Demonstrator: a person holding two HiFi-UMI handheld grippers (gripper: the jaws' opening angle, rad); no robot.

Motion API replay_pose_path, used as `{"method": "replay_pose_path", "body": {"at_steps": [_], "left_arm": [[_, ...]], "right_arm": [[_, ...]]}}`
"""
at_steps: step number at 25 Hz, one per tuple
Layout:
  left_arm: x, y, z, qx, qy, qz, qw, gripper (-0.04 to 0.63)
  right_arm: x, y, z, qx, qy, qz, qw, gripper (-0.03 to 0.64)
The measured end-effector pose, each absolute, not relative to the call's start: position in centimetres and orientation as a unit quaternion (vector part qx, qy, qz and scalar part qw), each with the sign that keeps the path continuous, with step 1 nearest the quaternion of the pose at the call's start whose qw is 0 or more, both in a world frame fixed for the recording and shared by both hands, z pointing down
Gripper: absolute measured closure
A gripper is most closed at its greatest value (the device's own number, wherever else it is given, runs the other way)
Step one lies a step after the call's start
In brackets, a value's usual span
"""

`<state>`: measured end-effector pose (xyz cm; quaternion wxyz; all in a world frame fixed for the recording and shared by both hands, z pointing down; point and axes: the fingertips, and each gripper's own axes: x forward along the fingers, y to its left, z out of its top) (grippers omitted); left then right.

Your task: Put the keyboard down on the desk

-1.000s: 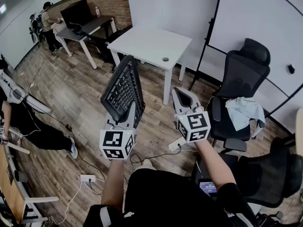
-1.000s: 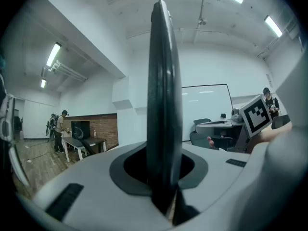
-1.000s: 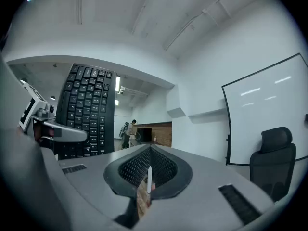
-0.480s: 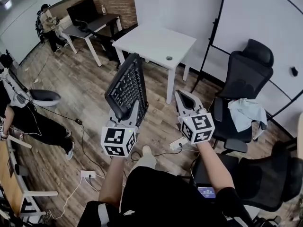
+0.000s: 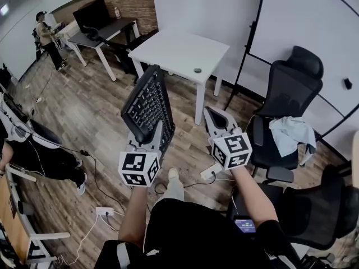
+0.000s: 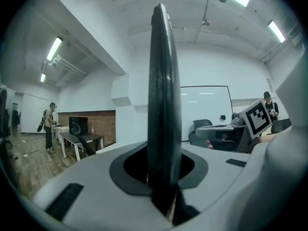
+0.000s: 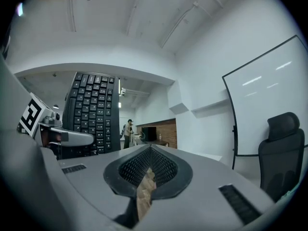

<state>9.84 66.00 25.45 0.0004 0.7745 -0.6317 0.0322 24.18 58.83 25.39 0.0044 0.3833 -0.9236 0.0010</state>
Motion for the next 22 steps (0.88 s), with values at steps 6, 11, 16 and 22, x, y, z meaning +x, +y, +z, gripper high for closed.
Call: {"method": "replay_pose_path", "body": {"at_steps": [6, 11, 16, 22], "left_arm": [[7.4, 61.7, 25.4, 0.771, -0.636, 0.026, 0.001, 0.508], [4.8, 57.7, 25.2, 0.769, -0.639, 0.021, 0.0, 0.508], [1.6, 52.8, 25.7, 0.768, -0.64, 0.018, 0.006, 0.508], [-2.4, 46.6, 25.6, 0.774, -0.633, 0.021, 0.011, 0.508]], "right_arm": [[22.0, 54.3, 26.2, 0.379, -0.925, 0.021, 0.001, 0.577], [19.2, 50.1, 26.1, 0.375, -0.927, 0.02, -0.002, 0.577], [16.0, 45.2, 26.7, 0.372, -0.928, 0.025, 0.003, 0.577], [11.9, 39.1, 26.2, 0.381, -0.924, 0.023, 0.008, 0.577]]}}
